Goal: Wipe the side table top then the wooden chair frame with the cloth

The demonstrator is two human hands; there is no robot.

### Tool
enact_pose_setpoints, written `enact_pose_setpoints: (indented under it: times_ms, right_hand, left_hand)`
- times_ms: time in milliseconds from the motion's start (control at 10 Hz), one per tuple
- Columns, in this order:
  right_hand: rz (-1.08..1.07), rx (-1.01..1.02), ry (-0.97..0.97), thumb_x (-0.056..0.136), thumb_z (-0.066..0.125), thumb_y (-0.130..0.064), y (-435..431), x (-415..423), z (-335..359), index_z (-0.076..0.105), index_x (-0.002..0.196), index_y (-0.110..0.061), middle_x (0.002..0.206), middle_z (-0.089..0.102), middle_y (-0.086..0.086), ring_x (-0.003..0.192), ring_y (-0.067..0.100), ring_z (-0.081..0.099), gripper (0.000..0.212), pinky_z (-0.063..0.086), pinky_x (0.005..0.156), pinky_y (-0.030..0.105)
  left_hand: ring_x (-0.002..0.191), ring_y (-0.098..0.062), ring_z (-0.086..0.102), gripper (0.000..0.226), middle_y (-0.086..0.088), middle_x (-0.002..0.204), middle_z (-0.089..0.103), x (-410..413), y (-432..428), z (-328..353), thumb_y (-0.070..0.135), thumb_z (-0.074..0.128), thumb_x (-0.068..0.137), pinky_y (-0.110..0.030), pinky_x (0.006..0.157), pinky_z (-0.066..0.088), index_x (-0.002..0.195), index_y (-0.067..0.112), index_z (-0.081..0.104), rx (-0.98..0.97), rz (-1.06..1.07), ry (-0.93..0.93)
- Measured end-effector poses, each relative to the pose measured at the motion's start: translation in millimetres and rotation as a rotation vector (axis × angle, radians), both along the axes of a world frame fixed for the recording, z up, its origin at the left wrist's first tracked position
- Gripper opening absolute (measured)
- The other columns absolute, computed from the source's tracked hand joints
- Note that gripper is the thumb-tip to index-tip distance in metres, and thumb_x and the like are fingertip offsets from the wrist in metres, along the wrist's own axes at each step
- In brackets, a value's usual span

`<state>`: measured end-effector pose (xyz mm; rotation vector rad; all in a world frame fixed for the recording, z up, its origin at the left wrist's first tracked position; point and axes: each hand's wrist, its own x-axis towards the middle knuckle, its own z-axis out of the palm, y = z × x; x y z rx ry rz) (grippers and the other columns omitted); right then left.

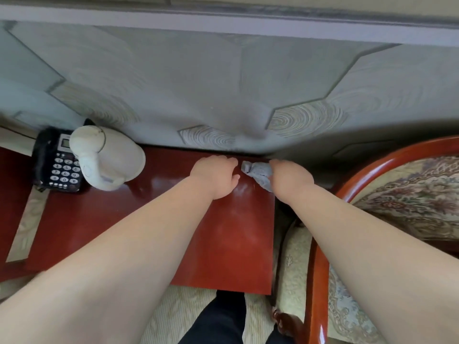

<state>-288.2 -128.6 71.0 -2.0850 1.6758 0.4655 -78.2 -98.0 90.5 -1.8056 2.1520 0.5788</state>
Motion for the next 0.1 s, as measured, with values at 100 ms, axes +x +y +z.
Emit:
enact_pose_setpoints:
  times_ms: [100]
  right_hand:
    - [-0.018, -0.001, -0.022, 0.097, 0.056, -0.025, 4.6, -9.7, -4.0, 0.059, 0.132, -0.016, 0.127, 0.065, 0.011, 0.113, 0.032, 0.064, 0.036, 0.052, 0.087, 0.038]
  left_hand:
    - [0.119, -0.032, 0.061, 0.045, -0.008, 0.129, 0.063, -4.1, 4.6, -1.6, 0.048, 0.048, 0.103, -0.042, 0.091, 0.048, 0.138, 0.021, 0.056, 0.017, 0.000, -0.018]
